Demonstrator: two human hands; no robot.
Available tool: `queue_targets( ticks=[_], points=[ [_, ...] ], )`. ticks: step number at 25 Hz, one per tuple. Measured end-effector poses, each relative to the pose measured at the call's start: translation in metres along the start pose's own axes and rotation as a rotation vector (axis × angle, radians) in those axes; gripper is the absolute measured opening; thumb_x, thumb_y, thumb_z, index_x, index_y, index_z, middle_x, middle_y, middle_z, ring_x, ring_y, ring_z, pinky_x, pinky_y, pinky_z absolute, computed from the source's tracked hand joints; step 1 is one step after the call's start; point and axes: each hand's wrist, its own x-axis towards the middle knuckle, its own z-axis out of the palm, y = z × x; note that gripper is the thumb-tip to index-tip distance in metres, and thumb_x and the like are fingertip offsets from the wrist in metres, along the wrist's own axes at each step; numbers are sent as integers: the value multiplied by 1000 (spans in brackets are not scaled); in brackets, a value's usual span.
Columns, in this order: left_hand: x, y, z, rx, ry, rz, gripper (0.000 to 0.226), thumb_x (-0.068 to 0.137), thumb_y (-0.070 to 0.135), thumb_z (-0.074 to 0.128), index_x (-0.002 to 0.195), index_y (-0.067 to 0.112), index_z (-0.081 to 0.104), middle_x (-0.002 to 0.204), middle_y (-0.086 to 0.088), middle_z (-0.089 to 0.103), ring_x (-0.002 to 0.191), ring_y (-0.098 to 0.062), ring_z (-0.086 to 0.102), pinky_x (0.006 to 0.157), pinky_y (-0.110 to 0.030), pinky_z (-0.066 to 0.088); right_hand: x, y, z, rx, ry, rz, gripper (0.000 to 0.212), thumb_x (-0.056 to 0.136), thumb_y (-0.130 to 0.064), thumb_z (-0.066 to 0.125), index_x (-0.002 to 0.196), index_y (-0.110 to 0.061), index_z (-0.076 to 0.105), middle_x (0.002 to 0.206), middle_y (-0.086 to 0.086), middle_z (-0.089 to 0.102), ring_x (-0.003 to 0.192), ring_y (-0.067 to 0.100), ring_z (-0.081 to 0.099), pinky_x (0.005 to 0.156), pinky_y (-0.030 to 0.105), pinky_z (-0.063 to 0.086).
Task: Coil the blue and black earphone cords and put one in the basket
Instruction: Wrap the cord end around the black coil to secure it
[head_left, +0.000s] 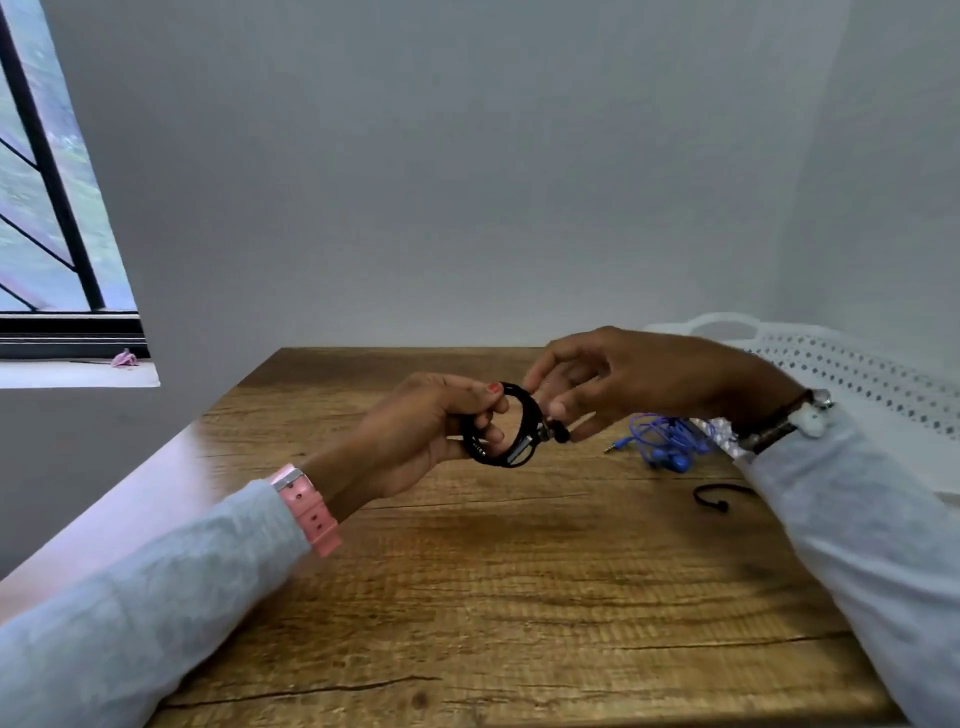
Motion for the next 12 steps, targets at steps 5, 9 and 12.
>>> queue_targets(
  ticks=[5,9,12],
  points=[
    [0,3,-1,157,68,74,19,91,12,54,80,2,66,58,-3,54,62,-15,60,71,-31,57,-40,21,-23,-445,78,279,9,81,-7,69,85,-16,68,91,8,72,70,13,68,63,24,56],
    [2,-1,-4,303,150,130,20,92,16,55,81,6,69,57,1,59,63,-13,62,75,-35,55,-46,29,-13,-693,33,578,16,77,-26,75,73,-12,67,71,4,72,57,16,66,62,25,55],
    [3,-2,-5,330,178,141,20,92,17,55,81,7,69,59,-2,60,63,-12,62,78,-37,55,-39,29,-1,-804,57,628,20,72,-21,77,67,-13,60,62,1,62,57,16,64,58,27,56]
  ],
)
